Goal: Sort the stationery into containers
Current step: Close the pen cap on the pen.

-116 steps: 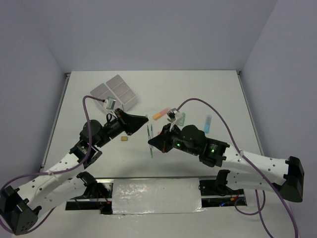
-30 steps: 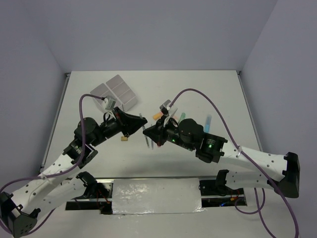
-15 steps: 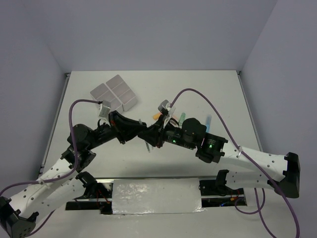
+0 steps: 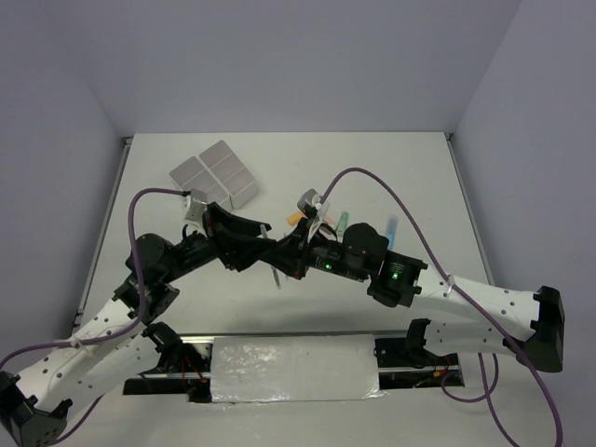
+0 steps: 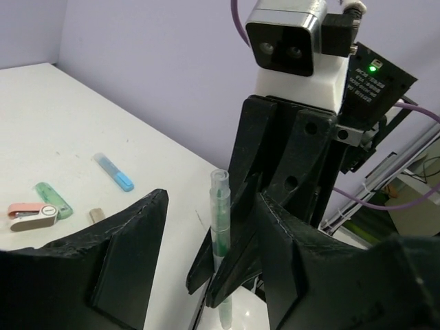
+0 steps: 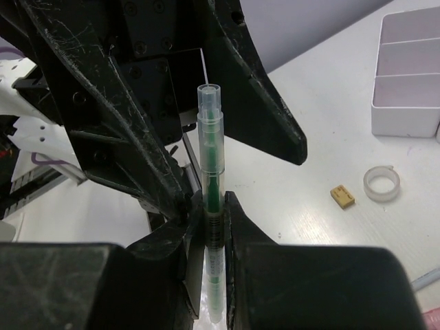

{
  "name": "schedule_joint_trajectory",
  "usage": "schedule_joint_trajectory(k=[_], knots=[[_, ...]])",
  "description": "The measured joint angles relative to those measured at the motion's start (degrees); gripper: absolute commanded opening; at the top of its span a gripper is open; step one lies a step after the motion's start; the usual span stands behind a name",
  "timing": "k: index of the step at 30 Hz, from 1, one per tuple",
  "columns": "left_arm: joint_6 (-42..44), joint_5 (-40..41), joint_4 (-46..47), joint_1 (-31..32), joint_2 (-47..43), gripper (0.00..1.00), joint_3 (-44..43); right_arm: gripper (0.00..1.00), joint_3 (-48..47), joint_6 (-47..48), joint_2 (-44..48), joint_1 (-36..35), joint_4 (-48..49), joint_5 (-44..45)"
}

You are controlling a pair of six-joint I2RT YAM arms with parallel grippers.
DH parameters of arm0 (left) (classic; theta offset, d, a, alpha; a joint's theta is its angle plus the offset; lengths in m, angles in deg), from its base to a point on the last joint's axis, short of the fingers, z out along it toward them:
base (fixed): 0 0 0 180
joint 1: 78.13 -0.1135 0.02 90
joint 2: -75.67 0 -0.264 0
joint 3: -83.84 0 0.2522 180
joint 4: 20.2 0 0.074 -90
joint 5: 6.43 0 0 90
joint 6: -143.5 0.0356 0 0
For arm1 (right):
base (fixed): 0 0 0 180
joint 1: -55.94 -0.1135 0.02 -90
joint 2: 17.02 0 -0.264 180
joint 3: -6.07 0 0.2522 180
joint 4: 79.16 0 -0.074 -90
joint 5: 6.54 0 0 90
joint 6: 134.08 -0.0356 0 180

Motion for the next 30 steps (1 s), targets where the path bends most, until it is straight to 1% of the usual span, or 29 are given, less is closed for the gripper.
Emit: schedule_joint_trajectory(k=[3,10,12,14,19,20,21,22,24,25,30], knots=[[0.31,1.33,-0.83,0.0,-0.39,0.66,-0.02,0.0,0.0,0.0,0.0,0.0,-0.09,0.04],[1.31,5.14,-3.26,0.0,-1.01,0.6,-2.51,0.0,1.07,-0.02,0.15,0.0,-0.7,0.09],[1.53,5.62,-3.17,0.0,-1.01,0.57,-2.82,0.0,1.07,0.0,0.17,0.0,-0.94,0.24],[1.62,5.7,-3.19,0.0,-0.92,0.5,-2.82,0.0,1.07,0.0,0.17,0.0,-1.27,0.37],[1.53,5.57,-3.17,0.0,-0.17,0.4,-2.82,0.0,1.07,0.0,0.17,0.0,-1.49,0.52],[1.53,5.55,-3.17,0.0,0.02,0.33,-2.82,0.0,1.07,0.0,0.17,0.0,-1.51,0.55],[1.4,5.46,-3.15,0.0,0.28,0.28,-2.82,0.0,1.07,0.02,0.17,0.0,-1.57,0.61],[1.49,5.18,-2.93,0.0,0.5,0.19,-2.82,0.0,1.07,0.04,0.17,0.0,-1.9,0.98],[1.22,4.68,-2.8,0.04,0.63,0.1,-2.82,0.0,1.07,0.22,0.17,0.0,-2.32,1.44],[1.25,4.5,-2.73,0.04,0.68,0.01,-2.82,0.0,1.05,0.28,0.17,0.0,-2.49,1.62],[1.29,3.65,-2.47,0.02,1.77,0.0,-2.82,0.0,0.13,1.79,-0.04,0.02,-4.72,2.97]])
